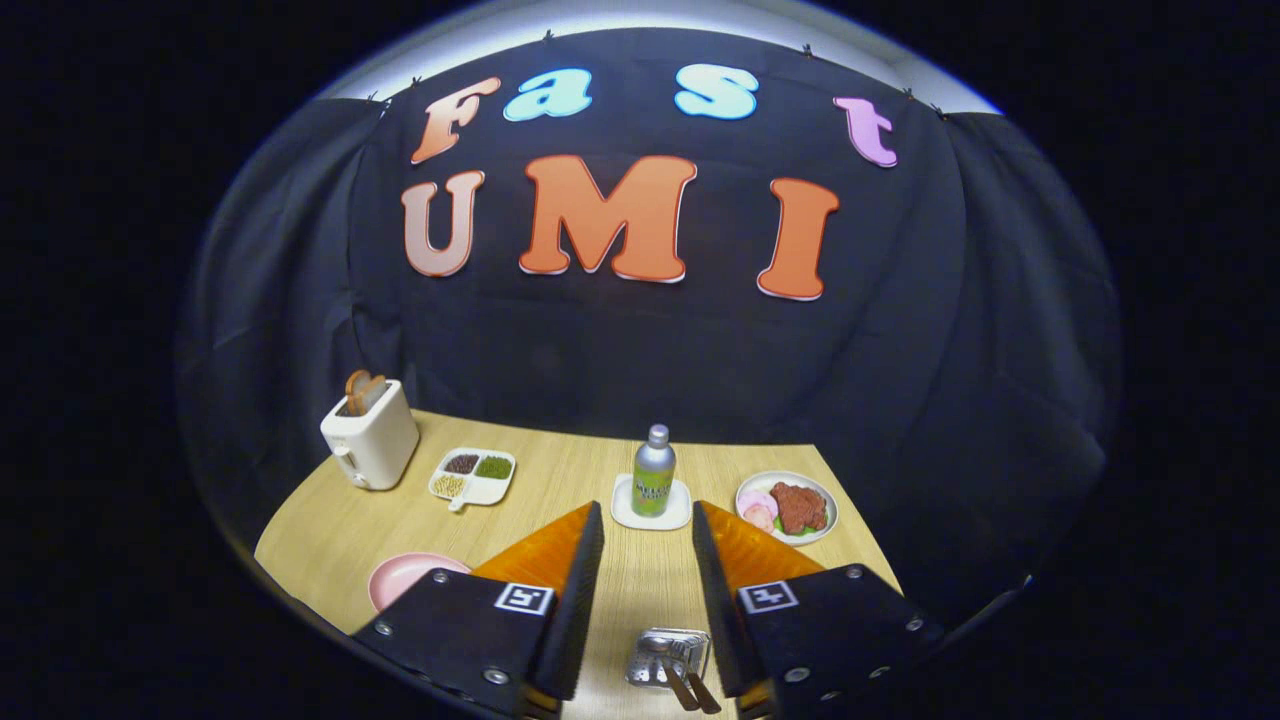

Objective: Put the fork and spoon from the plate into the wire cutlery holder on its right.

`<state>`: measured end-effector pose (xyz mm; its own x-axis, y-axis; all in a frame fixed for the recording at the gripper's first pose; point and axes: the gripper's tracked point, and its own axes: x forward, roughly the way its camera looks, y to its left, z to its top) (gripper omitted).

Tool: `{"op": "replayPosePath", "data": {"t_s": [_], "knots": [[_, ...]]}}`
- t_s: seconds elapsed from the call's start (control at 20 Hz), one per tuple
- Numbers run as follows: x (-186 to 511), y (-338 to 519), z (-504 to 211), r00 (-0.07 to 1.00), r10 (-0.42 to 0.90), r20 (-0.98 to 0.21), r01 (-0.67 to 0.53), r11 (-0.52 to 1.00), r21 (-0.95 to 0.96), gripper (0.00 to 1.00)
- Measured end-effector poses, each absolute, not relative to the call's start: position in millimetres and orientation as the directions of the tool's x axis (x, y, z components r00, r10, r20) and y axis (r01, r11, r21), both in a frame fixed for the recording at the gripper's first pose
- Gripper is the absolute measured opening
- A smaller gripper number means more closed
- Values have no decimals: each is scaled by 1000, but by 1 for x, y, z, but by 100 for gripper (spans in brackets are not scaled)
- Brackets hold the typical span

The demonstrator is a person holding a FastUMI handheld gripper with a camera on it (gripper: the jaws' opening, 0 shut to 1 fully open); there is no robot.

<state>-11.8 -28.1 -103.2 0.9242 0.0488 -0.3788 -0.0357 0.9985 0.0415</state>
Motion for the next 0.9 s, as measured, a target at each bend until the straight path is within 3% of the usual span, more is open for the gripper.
{"op": "replayPosePath", "data": {"t_s": [0.1, 0.3, 0.7, 0.9], "knots": [[-9, -25, -93, 942, 36, -335, -12, 997, 73, 71], [0, -32, -70, 971, -4, -240, 37, 990, 134, 83], [0, -56, -22, 992, -128, -2, 128, 988, 82, 85], [-22, -37, 12, 991, -104, 82, 99, 993, 63, 85]]}}
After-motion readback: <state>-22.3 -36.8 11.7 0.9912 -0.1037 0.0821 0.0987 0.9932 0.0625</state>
